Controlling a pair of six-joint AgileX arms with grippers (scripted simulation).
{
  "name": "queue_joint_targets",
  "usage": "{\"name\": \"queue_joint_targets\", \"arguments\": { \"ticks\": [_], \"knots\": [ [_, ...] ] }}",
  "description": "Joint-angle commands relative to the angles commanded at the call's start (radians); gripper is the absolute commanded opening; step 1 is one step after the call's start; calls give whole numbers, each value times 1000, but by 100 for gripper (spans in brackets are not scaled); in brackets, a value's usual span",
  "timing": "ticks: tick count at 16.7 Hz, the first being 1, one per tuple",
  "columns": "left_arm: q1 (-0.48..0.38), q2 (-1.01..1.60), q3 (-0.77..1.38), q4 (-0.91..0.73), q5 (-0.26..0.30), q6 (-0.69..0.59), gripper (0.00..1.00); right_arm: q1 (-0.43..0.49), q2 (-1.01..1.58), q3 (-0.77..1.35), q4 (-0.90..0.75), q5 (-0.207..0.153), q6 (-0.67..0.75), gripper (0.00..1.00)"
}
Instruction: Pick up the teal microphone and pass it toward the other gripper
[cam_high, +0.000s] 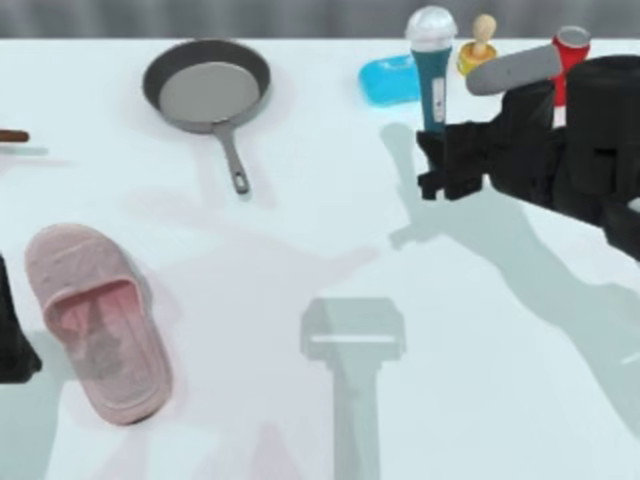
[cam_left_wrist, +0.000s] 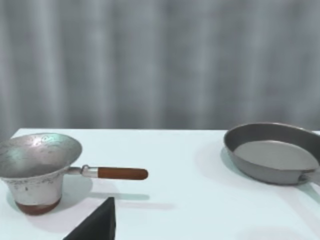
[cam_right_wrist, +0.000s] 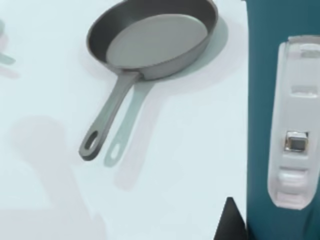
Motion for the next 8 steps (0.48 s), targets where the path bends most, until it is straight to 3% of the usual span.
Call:
{"name": "queue_joint_targets", "arguments": {
  "ticks": [4,8],
  "knots": [
    [0,0,0,0,0,0,100,-6,-103,-82,274,-88,-84,0],
    [0,0,0,0,0,0,100,-10,-165,-117,380,-128,-125,0]
  ]
}}
